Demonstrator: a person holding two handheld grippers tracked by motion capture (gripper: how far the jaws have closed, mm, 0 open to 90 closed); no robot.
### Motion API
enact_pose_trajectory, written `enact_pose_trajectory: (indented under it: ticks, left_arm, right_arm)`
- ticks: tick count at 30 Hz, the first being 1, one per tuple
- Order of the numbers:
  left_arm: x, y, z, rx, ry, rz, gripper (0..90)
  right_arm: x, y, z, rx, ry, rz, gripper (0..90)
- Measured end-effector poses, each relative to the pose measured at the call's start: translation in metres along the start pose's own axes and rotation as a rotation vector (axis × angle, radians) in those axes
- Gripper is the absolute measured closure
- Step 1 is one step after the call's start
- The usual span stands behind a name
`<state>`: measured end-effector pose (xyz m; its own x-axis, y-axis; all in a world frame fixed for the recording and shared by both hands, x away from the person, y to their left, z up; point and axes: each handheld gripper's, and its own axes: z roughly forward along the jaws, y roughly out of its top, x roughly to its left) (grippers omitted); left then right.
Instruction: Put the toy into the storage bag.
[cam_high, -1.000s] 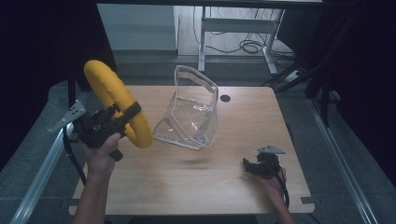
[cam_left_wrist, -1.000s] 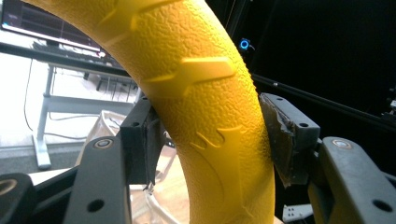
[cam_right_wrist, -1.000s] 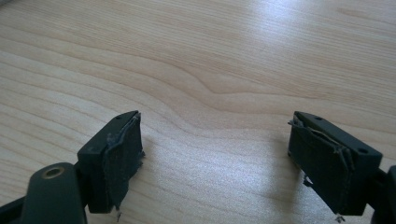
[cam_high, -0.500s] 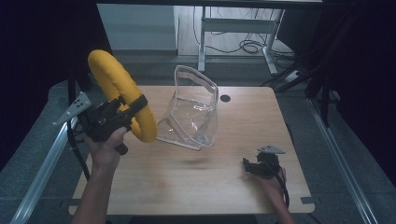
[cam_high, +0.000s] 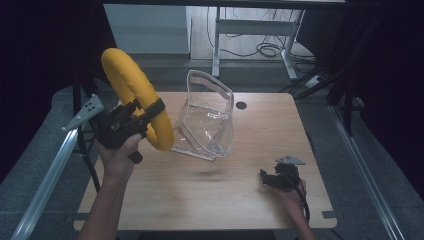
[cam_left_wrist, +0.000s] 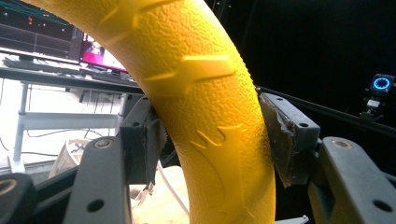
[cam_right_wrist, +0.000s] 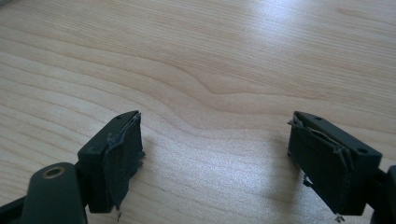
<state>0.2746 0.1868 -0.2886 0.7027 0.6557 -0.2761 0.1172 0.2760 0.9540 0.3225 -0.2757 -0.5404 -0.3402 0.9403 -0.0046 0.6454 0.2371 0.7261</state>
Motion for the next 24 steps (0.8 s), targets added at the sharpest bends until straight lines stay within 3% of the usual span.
enact_pose_trajectory:
  ticks: [24]
  left_arm:
    - [-0.016,0.008,0.029,0.01,-0.031,0.036,42.5]
  right_arm:
    - [0.0,0.0,0.0,-0.001,-0.001,0.0,17.9]
